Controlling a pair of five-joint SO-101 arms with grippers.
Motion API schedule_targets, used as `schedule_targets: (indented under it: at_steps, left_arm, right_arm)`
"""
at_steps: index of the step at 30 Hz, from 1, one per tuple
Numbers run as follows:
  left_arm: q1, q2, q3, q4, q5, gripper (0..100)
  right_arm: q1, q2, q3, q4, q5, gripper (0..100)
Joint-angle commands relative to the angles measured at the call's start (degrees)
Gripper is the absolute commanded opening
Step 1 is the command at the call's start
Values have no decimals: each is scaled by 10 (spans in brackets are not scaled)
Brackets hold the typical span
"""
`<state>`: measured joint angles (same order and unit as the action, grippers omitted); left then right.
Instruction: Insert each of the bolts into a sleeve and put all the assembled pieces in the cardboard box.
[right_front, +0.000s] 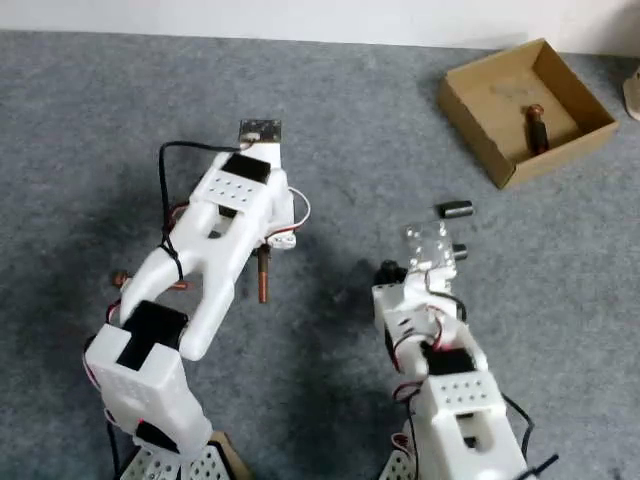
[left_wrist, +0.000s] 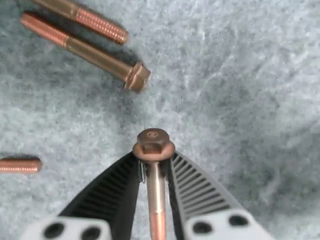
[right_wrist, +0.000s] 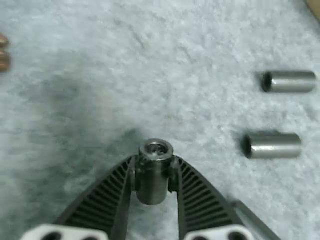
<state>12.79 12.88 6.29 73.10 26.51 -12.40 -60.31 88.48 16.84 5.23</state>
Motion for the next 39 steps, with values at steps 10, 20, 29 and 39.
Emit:
schedule_targets:
  at_steps: [10, 20, 29, 39]
  left_arm:
    - [7, -39, -2, -22, 20, 5]
    - [81, -189, 121, -62, 27, 5]
    - [39, -282, 300, -328, 27, 5]
    - [40, -389, 366, -404, 27, 5]
  right_arm:
    - [-57, -221, 88, -13, 56, 5]
    - [-63, -222, 89, -12, 57, 5]
    - [-156, -225, 128, -15, 119, 5]
    - [-176, -222, 138, -23, 171, 5]
